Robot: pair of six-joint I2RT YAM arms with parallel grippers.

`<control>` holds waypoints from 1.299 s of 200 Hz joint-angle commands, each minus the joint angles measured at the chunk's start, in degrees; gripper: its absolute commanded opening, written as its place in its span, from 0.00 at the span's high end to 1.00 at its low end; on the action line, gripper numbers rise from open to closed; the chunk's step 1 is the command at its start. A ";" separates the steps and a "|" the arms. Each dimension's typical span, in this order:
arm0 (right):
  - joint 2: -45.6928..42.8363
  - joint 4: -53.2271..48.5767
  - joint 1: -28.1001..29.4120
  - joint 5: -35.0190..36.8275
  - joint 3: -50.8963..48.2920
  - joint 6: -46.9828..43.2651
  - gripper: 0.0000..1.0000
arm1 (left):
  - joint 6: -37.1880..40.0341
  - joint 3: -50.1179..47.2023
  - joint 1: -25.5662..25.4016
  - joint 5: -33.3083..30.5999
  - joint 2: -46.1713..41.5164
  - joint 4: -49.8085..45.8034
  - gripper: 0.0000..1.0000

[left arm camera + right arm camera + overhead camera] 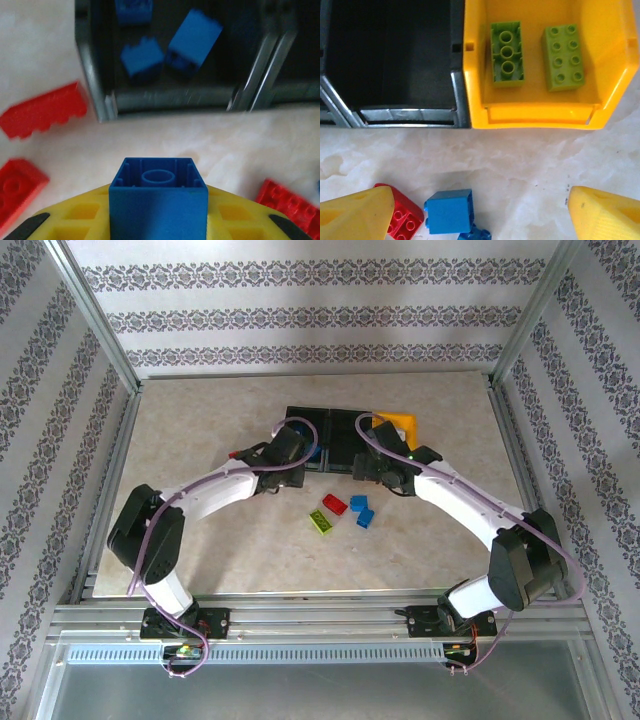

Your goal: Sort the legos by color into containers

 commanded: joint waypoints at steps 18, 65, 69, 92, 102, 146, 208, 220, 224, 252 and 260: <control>-1.40 0.07 0.98 0.06 -0.67 1.82 0.10 | 5.81 11.46 2.75 -3.32 6.81 -1.23 0.72; -1.38 0.25 1.60 0.40 -0.67 1.72 0.10 | 7.77 25.65 5.70 -2.18 17.07 -4.30 0.71; -1.35 0.21 1.60 0.49 -0.54 1.61 0.10 | 7.89 26.66 5.87 -2.00 17.86 -4.59 0.71; -1.40 -0.02 1.52 0.54 0.20 1.03 0.11 | 8.44 32.52 6.73 -1.20 22.26 -6.71 0.71; -1.35 -0.07 1.51 0.59 0.37 1.03 0.11 | 8.56 34.95 7.06 -1.17 23.99 -7.75 0.71; -1.13 0.43 1.69 0.23 0.15 1.56 0.11 | 8.53 41.73 7.90 0.35 29.12 -9.79 0.68; -1.14 0.52 2.57 0.21 -1.24 2.00 0.12 | 7.65 43.27 7.84 1.66 30.31 -10.02 0.51; -1.21 0.52 2.95 0.30 -1.38 2.00 0.12 | 7.65 43.19 7.89 1.60 29.89 -10.07 0.51; -1.26 0.52 3.04 0.32 -1.45 2.00 0.12 | 7.59 43.12 7.87 1.68 29.67 -10.01 0.51; -1.04 0.36 4.43 0.24 -1.31 1.54 0.15 | 6.92 40.72 7.92 1.94 26.31 -8.69 0.50; -0.88 0.34 5.03 0.10 -1.12 1.39 0.17 | 6.57 39.15 7.86 2.02 24.74 -7.66 0.49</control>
